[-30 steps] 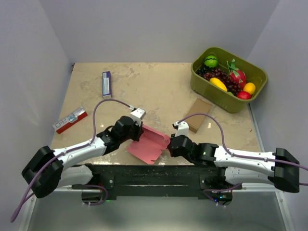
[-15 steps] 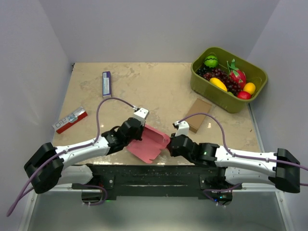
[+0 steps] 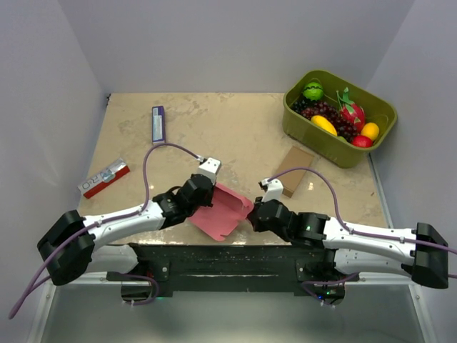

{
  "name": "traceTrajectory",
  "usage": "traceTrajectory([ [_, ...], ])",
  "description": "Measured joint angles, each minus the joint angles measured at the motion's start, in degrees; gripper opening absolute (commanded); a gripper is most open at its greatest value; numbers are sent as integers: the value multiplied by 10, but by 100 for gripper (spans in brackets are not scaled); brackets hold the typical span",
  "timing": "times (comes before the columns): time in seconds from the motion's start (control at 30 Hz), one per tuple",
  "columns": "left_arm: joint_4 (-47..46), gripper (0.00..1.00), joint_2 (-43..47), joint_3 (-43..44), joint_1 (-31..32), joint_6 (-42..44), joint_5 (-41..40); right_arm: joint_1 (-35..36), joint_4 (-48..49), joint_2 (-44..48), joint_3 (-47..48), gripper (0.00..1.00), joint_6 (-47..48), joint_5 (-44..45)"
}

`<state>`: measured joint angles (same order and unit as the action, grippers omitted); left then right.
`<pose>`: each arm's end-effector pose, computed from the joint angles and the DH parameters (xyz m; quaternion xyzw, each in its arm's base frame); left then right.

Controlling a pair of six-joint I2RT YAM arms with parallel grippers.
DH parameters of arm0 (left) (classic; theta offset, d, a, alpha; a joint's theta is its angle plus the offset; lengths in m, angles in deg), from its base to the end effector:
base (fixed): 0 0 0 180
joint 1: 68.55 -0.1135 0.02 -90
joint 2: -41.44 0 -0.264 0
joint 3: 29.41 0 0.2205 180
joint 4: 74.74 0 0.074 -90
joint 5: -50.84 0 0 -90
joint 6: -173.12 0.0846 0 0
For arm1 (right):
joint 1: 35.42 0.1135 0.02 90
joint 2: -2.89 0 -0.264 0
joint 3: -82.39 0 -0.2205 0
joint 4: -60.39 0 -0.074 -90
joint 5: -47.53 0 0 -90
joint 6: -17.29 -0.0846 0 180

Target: Fold the paper box

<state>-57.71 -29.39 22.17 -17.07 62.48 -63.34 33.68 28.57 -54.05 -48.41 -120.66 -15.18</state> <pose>0.1911 -0.1845 0.2007 0.1407 0.8661 -0.1090 0.4671 0.1110 0.1819 0.2100 -0.0625 0.8827 0.2417 0.3982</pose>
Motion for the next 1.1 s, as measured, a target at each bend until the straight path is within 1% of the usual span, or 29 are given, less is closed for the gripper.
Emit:
traceTrajectory([
  [0.07,0,0,2,0,0,0,5,0,-3,0,0,35,-2,2],
  [0.1,2,0,3,0,0,1,4,0,-7,1,0,52,-4,3],
  [0.13,7,0,3,0,-1,1,-1,0,-11,4,0,56,-7,4],
  [0.23,33,0,1,0,-5,2,-21,0,-23,22,0,62,-10,7],
  [0.4,55,0,-9,0,-6,3,-47,0,-34,52,14,64,-12,16],
  [0.53,36,0,-1,-16,-7,5,-54,0,-1,42,26,62,-28,2],
  [0.73,-19,0,35,-64,-7,9,-54,-7,58,-41,51,59,-73,-22],
  [0.87,-55,0,47,-88,-7,9,-54,-40,105,-83,55,57,-92,-47],
  [0.97,-72,0,50,-104,-7,9,-51,-59,122,-117,64,55,-102,-54],
  [1.1,-88,0,53,-121,-7,9,-49,-65,125,-142,78,55,-110,-53],
])
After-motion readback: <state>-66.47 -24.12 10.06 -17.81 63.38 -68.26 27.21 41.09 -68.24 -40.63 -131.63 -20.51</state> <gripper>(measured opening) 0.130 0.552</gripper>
